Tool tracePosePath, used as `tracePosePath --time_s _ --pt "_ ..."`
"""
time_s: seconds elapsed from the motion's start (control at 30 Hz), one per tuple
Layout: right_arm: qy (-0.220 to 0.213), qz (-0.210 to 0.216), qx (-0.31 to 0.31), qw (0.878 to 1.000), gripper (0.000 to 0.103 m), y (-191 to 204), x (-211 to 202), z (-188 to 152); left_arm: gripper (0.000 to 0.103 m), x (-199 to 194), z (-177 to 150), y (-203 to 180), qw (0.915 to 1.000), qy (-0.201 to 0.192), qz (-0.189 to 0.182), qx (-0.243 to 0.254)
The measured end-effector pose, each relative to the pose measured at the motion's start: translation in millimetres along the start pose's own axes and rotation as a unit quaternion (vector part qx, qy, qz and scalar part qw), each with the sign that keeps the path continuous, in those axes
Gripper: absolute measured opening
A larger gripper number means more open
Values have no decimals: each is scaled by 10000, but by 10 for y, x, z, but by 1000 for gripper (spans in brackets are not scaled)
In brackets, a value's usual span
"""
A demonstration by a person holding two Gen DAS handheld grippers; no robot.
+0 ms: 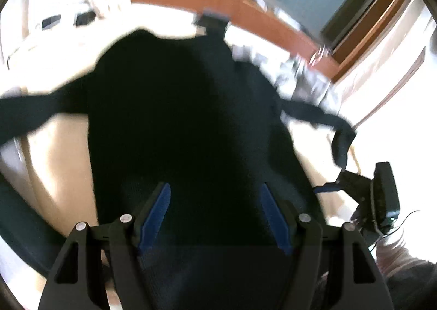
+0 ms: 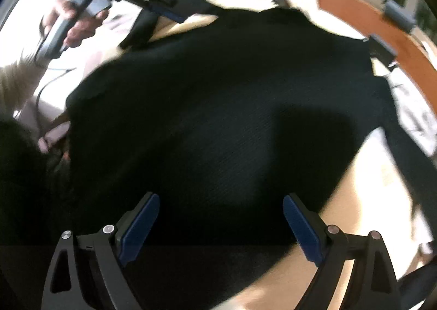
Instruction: Fold clothes
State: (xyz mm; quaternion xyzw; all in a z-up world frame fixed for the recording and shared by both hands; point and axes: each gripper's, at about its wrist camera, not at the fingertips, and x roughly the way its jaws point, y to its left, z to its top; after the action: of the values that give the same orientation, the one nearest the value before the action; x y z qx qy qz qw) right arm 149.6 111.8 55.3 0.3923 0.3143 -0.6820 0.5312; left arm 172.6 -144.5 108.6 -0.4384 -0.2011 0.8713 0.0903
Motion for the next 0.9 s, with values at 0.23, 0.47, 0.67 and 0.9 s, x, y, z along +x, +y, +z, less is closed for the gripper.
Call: tracePosePath --time_s 0.23,0.47,0.67,0.9 --pt "-1120 -62 1204 9864 94 -918 -540 701 80 -202 889 382 9954 -673 -302 -614" --pt "-1651 1056 2750 9413 94 -1965 -462 1359 80 149 1462 704 9769 -872 -1147 -1576" --pt "-1176 1473 4083 8932 94 -2738 256 1856 80 793 1582 975 9658 -619 -1410 -2088" --pt "-843 1104 4062 9032 94 -3300 939 2286 80 1231 1571 1152 9685 -443 -1323 -2061"
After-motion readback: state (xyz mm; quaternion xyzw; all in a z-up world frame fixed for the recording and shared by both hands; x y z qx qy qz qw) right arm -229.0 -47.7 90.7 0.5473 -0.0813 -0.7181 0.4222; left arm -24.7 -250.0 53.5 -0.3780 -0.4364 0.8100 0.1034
